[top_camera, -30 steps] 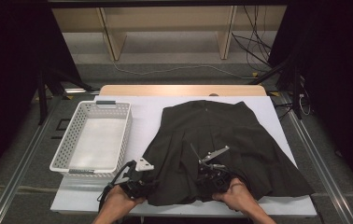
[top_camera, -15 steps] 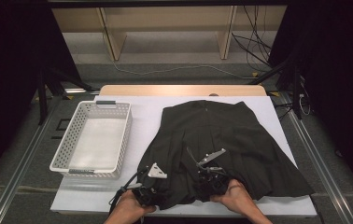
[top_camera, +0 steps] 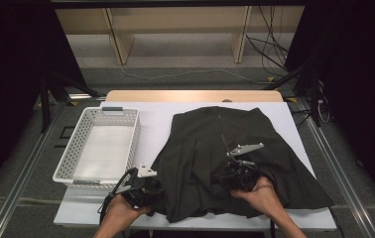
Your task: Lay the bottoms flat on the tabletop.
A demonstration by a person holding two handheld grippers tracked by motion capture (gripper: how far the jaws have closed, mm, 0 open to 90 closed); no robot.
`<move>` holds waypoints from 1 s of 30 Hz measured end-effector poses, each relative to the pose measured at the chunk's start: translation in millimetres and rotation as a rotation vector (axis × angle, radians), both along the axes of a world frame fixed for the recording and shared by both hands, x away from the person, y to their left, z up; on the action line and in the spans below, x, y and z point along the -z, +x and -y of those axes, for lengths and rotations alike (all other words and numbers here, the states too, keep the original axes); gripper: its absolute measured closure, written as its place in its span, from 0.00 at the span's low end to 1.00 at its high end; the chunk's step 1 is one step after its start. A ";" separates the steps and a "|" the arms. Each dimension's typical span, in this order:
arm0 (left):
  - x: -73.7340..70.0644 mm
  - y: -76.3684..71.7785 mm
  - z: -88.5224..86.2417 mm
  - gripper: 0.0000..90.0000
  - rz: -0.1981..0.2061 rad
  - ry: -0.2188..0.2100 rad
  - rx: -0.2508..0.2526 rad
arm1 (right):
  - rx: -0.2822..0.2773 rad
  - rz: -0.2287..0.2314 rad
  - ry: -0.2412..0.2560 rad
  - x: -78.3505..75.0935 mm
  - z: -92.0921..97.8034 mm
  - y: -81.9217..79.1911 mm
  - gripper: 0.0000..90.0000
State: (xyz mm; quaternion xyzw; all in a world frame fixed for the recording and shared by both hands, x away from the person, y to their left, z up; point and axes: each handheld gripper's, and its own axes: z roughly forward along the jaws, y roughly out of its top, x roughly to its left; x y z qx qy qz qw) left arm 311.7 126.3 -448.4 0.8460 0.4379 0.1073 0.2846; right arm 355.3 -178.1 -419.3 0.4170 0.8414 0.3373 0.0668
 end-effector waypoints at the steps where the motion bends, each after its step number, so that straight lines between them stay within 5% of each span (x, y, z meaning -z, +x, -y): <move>1: 2.0 -0.5 -0.8 0.64 -0.001 0.016 -0.009 | -0.002 0.001 -0.001 0.4 -0.1 0.0 0.47; 10: 12.3 -6.5 -15.2 0.97 -0.032 0.100 -0.003 | -0.022 -0.004 -0.021 3.4 -5.3 -1.1 0.47; 18: 14.1 -12.4 -22.6 0.98 -0.040 0.105 0.006 | -0.009 -0.005 -0.021 3.4 -4.2 2.9 0.47; 24: 10.8 -16.7 -30.3 0.92 -0.037 0.076 -0.011 | 0.005 0.003 -0.011 1.0 -5.9 8.6 0.47; 28: 6.0 -16.9 -31.0 0.68 0.028 0.036 -0.069 | 0.007 0.010 -0.010 0.5 -10.9 11.1 0.45; 30: 4.6 -13.9 -30.8 0.60 0.023 -0.001 -0.102 | 0.010 0.023 -0.009 -0.6 -14.0 12.7 0.45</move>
